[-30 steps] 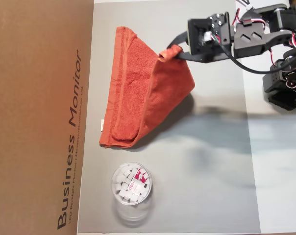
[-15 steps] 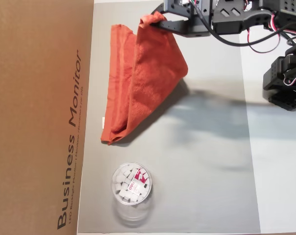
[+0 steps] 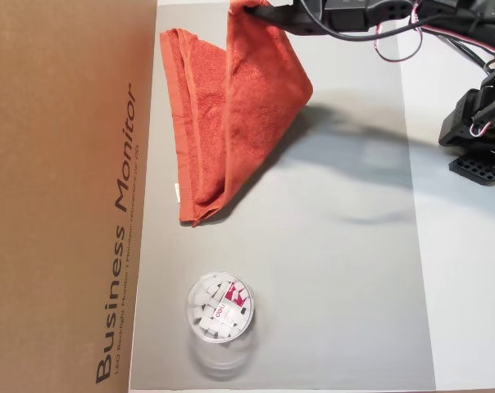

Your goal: Fold the blanket.

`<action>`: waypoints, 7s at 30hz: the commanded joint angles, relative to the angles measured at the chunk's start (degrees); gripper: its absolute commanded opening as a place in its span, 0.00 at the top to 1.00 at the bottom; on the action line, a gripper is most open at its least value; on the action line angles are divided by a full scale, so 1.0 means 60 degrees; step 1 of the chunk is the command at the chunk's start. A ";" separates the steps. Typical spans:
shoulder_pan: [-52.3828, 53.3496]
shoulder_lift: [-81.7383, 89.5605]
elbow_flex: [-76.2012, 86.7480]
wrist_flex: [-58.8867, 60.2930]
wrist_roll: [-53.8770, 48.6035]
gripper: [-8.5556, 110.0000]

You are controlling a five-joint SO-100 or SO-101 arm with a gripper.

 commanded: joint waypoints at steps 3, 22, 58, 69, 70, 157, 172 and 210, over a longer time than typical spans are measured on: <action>0.0234 -0.0454 -0.0571 -0.1143 0.0220 0.93; 0.0747 -0.3003 -0.4116 -0.1890 0.0278 0.93; 0.1641 -1.1353 -1.1147 -0.2036 0.0278 0.93; 0.1641 -1.2275 -1.1938 -0.2051 0.0264 0.92; 0.1641 -1.2334 -1.1997 -0.2051 0.0264 0.92; 0.1377 -0.5537 -0.4761 0.4116 0.6255 0.93; 0.1362 -0.5405 -0.6108 0.4087 0.6240 0.93; 0.1553 -0.9507 -1.0825 0.2051 0.6196 0.93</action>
